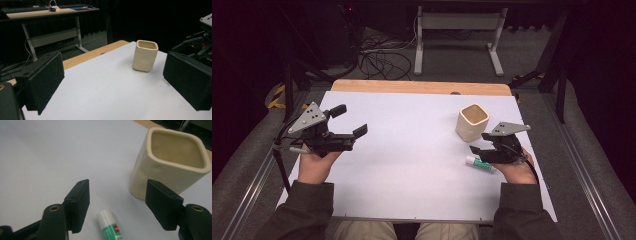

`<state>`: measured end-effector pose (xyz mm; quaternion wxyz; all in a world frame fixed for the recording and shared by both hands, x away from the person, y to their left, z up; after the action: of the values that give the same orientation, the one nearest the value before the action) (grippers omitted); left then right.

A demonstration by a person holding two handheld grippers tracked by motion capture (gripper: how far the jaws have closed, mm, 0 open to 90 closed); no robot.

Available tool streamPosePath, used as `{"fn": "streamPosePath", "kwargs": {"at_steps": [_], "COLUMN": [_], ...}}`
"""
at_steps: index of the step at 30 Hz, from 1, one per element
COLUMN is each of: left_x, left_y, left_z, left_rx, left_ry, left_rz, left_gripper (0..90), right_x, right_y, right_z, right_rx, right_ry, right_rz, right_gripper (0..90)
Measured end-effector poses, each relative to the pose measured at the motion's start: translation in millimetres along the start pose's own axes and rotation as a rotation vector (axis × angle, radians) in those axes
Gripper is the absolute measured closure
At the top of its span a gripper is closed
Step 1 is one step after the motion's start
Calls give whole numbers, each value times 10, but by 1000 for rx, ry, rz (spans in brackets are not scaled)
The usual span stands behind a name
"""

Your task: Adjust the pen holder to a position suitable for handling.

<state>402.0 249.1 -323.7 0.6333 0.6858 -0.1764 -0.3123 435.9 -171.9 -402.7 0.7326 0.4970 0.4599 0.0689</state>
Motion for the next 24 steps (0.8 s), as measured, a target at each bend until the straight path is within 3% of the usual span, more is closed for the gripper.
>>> {"fn": "streamPosePath", "kwargs": {"at_steps": [5,14,24], "left_x": [1,16,37], "left_y": [-3,-24,-37], "left_z": [18,12,32], "left_rx": [4,2,4], "left_ry": [-4,-6,-11], "left_rz": [-1,-8,-14], "left_gripper": [42,42,42], "right_x": [99,335,526], "right_y": [-39,-167,-306], "right_z": [7,-69,-51], "right_rx": [-23,-99,-166], "right_ry": [8,70,72], "right_rz": [-57,-196,-292], "right_gripper": [413,451,507]}}
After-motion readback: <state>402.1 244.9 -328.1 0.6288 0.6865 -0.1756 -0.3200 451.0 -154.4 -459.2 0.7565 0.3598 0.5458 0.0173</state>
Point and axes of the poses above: each handheld gripper's, and its own axes: x roughly forward along the jaws, y roughly out of its top, z roughly to its right, the point moved 5 cm from there along x, roughly forward along the jaws, and after that the axes turned 2 degrees about y, right-handed, at the moved point
